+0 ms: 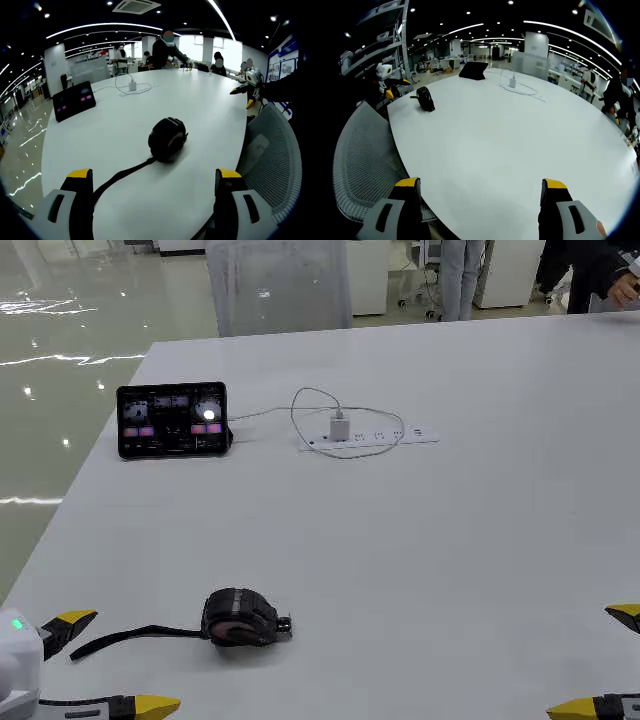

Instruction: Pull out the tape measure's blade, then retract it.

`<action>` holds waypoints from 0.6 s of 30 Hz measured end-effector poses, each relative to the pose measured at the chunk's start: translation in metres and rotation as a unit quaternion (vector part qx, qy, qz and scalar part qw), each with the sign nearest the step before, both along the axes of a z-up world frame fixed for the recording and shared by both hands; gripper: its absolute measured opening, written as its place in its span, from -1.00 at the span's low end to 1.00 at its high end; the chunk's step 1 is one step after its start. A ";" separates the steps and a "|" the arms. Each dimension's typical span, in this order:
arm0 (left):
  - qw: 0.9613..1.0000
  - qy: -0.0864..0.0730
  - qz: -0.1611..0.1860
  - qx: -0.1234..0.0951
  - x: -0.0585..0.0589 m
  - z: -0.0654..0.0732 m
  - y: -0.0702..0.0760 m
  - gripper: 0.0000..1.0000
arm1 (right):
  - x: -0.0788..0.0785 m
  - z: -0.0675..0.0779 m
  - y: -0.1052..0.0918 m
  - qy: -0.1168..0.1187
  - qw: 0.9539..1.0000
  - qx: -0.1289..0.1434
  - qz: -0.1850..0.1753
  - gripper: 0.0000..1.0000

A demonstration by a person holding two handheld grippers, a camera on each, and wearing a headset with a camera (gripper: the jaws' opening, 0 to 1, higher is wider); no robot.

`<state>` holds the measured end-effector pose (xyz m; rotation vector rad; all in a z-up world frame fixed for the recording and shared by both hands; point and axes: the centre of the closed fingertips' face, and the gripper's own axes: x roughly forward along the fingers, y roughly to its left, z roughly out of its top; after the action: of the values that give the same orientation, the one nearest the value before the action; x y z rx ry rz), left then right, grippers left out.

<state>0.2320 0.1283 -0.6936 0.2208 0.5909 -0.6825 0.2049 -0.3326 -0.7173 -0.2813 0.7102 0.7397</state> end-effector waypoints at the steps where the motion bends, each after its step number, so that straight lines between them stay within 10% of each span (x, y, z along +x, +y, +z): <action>1: 1.000 0.000 0.000 0.000 0.000 0.000 0.000 0.98 | 0.000 0.000 0.000 0.000 1.000 0.000 0.000 0.98; 18: 1.000 -0.004 0.006 -0.005 0.001 0.001 0.000 0.98 | -0.005 -0.003 -0.001 0.003 1.000 -0.002 -0.005 0.98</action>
<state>0.2332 0.1287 -0.6930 0.2105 0.5805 -0.6736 0.2003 -0.3341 -0.7200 -0.2784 0.7177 0.7298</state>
